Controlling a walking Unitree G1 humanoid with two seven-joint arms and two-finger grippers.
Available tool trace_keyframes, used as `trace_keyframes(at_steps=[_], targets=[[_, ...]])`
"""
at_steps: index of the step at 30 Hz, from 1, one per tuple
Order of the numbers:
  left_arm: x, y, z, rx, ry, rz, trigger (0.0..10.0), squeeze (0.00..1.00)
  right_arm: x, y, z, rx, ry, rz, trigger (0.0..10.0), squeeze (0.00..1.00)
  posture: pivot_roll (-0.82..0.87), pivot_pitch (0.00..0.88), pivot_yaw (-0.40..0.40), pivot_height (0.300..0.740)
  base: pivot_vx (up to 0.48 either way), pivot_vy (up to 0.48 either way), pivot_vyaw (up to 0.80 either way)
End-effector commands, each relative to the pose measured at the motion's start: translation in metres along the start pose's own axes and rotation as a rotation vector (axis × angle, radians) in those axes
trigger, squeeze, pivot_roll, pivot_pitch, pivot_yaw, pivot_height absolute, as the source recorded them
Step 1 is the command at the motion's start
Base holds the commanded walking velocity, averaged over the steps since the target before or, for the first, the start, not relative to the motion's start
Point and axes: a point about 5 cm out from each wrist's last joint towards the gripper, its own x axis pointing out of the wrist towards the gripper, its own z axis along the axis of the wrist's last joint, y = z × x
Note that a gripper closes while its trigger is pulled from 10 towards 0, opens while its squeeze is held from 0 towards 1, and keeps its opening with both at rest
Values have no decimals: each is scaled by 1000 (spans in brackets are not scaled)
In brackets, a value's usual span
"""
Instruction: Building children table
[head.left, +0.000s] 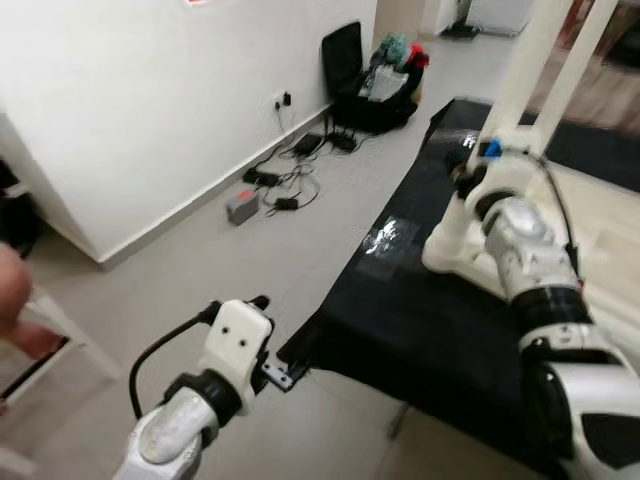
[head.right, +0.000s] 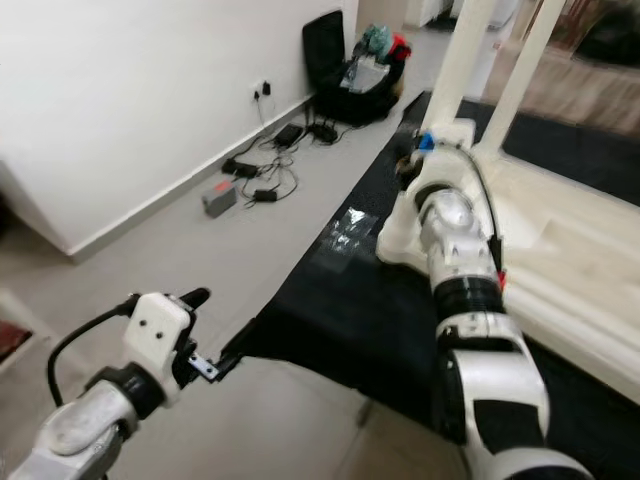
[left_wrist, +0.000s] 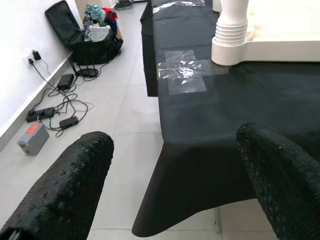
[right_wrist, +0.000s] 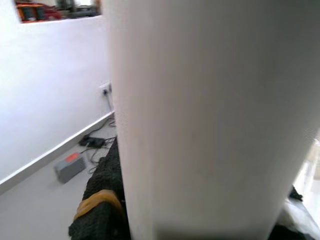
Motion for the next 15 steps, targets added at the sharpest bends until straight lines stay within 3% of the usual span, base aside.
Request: trace_keyframes(at_steps=[1, 4, 11, 15], targets=[[-1, 1, -2, 10, 12, 3, 10000, 0, -10, -17, -46, -35, 186, -123, 10000, 0, 98, 186, -16, 740, 0, 0, 0], [-1, 1, -2, 10, 12, 3, 10000, 0, -10, -16, -46, -34, 184, -138, 10000, 0, 98, 186, -16, 740, 0, 0, 0], [-1, 3, -2, 16, 12, 7, 10000, 0, -16, -20, -49, -117, 178, -298, 10000, 0, 97, 192, -18, 740, 0, 0, 0], [0, 6, -2, 18, 11, 12, 10000, 0, -21, -14, -50, -123, 174, -371, 10000, 0, 96, 193, -17, 740, 0, 0, 0]])
